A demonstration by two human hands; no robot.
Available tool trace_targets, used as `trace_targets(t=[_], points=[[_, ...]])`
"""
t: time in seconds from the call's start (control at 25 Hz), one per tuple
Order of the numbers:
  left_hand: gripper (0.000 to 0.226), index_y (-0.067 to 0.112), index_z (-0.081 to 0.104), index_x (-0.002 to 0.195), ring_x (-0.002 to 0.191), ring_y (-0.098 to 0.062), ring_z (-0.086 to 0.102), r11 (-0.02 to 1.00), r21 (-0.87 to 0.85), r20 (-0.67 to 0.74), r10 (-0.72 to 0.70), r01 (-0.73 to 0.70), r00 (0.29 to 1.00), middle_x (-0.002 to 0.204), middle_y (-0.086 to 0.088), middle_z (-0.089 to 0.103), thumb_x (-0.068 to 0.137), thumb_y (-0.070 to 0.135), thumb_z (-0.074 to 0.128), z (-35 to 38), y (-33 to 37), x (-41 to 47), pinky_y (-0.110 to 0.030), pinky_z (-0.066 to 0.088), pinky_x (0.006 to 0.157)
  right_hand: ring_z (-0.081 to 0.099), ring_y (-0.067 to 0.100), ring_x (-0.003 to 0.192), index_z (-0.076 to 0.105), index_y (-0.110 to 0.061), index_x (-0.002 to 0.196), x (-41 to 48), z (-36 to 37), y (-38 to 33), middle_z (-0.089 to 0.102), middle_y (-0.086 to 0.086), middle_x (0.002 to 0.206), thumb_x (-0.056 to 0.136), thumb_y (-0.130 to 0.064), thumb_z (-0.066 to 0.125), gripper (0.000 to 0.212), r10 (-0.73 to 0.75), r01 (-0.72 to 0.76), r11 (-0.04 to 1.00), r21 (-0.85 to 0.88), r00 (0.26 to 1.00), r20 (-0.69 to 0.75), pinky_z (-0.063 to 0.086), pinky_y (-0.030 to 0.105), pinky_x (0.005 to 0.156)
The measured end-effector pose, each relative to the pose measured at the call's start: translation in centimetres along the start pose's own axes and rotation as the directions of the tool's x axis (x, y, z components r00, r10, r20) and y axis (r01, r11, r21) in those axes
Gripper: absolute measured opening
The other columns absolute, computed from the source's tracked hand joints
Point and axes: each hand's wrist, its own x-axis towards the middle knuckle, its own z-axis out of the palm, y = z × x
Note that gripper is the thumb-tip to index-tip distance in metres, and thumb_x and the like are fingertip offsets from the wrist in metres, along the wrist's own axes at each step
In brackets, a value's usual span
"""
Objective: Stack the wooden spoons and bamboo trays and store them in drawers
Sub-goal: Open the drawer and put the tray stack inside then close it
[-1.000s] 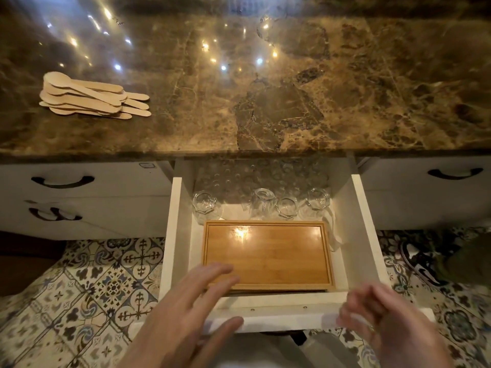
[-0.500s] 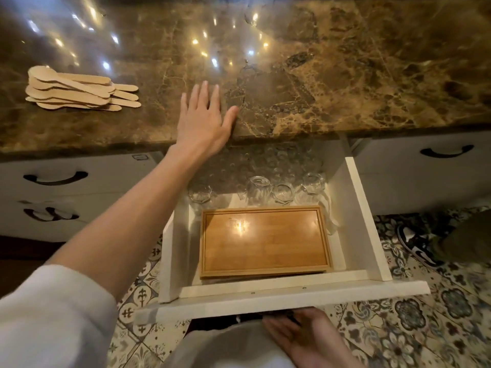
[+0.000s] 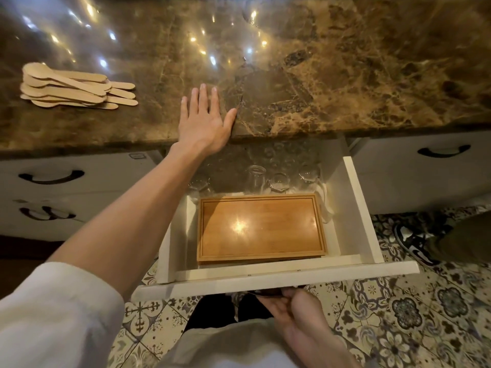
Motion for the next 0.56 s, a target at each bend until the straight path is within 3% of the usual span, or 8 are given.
trace_targets(t=[0.12,0.28,0.4,0.56], points=[[0.069,0.013,-0.003,0.147,0.142,-0.022,-0.012,1.0,-0.005,-0.003,0.003,-0.003,1.0,0.157,-0.01,-0.009,0.093,0.055,0.008,-0.1,0.0,0.0,-0.041,-0.009,0.114,0.062,0.043,0.089,0.055,0.011,0.094,1.0,1.2,-0.9,0.066,0.033,0.087,0.088,0.017,0.03,0.026,-0.033,0.033,0.999,-0.016,0.999,0.008,0.047,0.056,0.089],[0.069,0.012,-0.003,0.147,0.142,-0.022,-0.012,1.0,-0.008,-0.007,0.016,-0.016,1.0,0.156,-0.01,-0.009,0.094,0.054,0.009,-0.2,0.0,-0.1,-0.041,-0.009,0.114,0.063,0.039,0.092,0.054,0.006,0.105,1.6,3.4,-2.8,0.064,0.03,0.098,0.089,0.015,0.034,0.027,-0.041,0.044,0.997,-0.058,0.997,0.062,0.053,0.05,0.084],[0.069,0.012,-0.005,0.147,0.141,-0.023,-0.014,0.999,-0.021,0.014,0.025,-0.025,1.0,0.156,-0.011,-0.011,0.094,0.053,0.009,-0.5,-0.1,-0.1,-0.042,-0.01,0.114,0.062,0.038,0.096,0.044,0.003,0.123,2.4,5.3,-4.2,0.059,0.032,0.111,0.09,0.014,0.032,0.036,-0.048,0.052,0.996,-0.073,0.997,0.054,0.055,0.045,0.076],[0.069,0.012,-0.006,0.147,0.141,-0.023,-0.015,0.999,-0.03,0.015,0.024,-0.024,1.0,0.156,-0.011,-0.012,0.094,0.053,0.009,-0.6,-0.1,-0.1,-0.042,-0.011,0.114,0.058,0.04,0.103,0.034,-0.001,0.132,3.3,8.0,-5.9,0.051,0.032,0.122,0.092,0.012,0.031,0.043,-0.05,0.052,0.996,-0.072,0.998,0.032,0.052,0.044,0.08]])
